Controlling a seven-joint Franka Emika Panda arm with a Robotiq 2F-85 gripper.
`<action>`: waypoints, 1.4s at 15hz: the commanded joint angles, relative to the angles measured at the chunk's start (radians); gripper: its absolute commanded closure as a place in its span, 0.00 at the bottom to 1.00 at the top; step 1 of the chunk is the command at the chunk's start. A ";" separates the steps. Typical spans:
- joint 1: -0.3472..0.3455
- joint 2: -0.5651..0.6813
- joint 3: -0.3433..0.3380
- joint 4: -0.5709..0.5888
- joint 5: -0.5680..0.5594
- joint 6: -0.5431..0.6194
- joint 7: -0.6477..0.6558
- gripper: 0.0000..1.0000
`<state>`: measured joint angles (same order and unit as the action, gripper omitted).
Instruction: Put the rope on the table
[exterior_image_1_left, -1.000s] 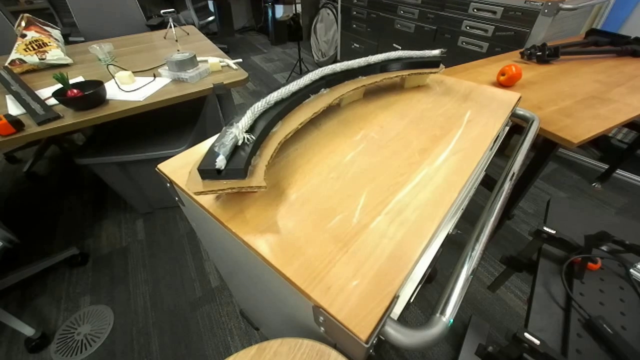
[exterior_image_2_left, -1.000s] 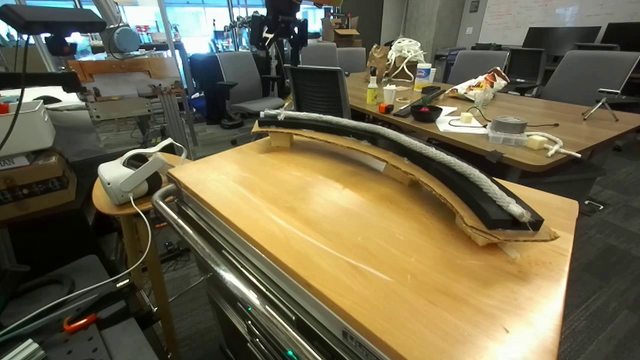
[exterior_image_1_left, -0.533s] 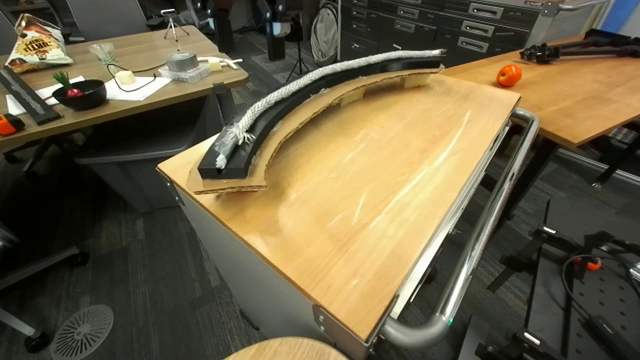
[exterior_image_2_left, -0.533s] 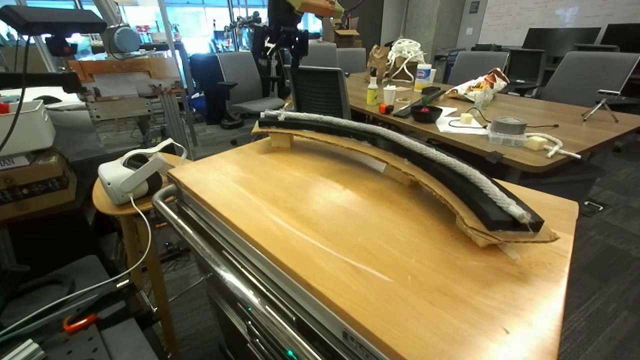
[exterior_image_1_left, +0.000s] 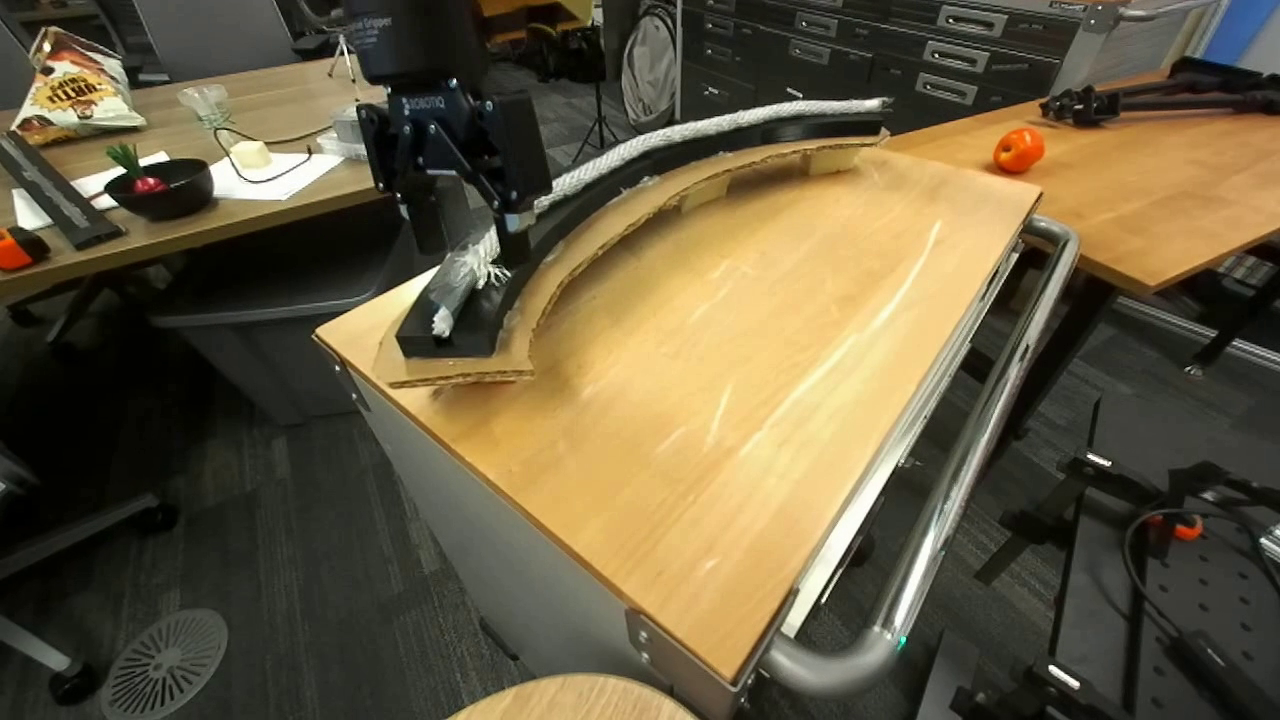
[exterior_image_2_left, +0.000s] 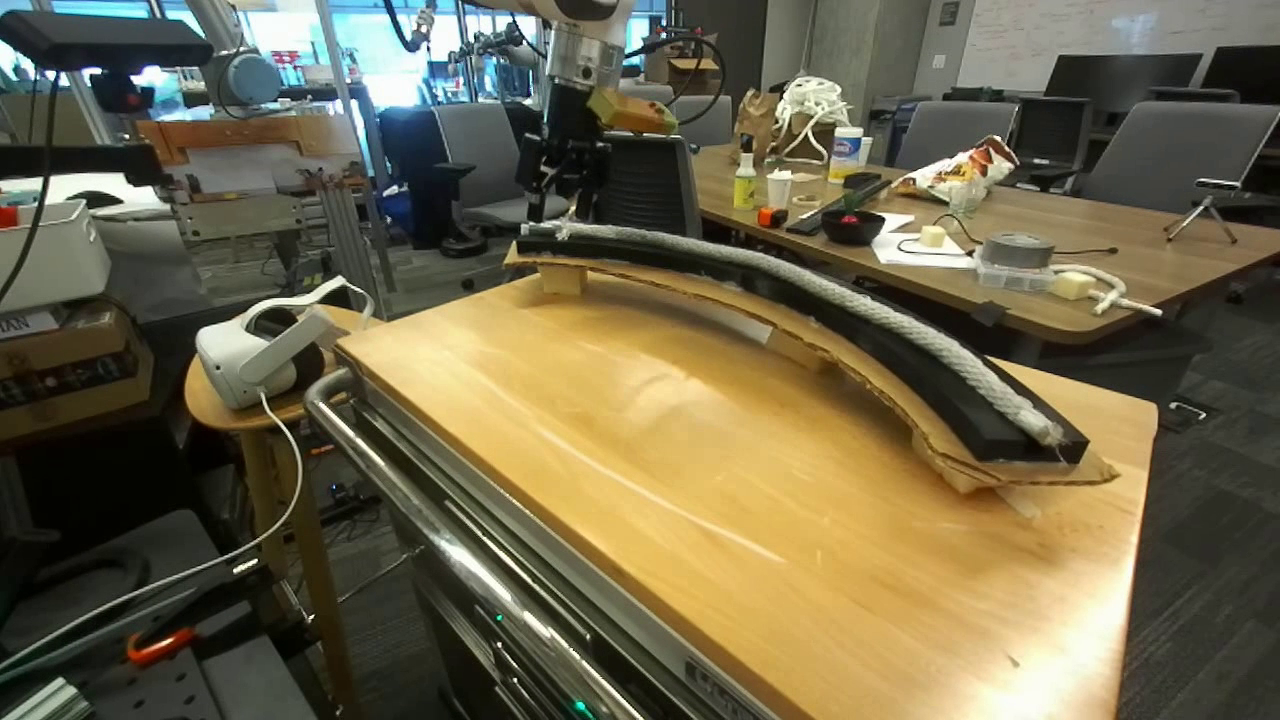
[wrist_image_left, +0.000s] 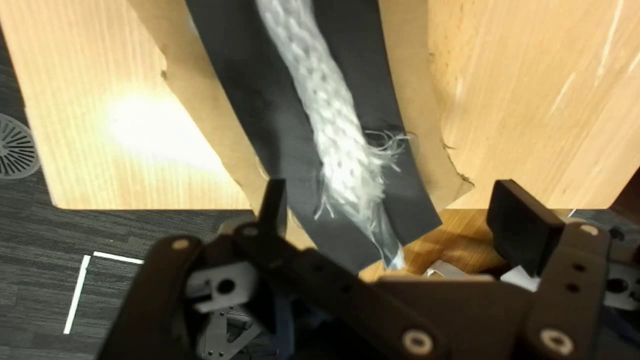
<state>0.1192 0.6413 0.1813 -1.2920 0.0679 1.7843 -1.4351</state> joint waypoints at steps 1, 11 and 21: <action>0.005 0.086 0.013 0.148 -0.022 -0.073 -0.016 0.23; -0.018 0.175 0.035 0.281 0.033 -0.182 -0.040 0.94; -0.101 0.027 0.052 0.142 0.190 -0.286 -0.017 0.96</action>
<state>0.0580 0.7574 0.2114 -1.0646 0.1958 1.5450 -1.4583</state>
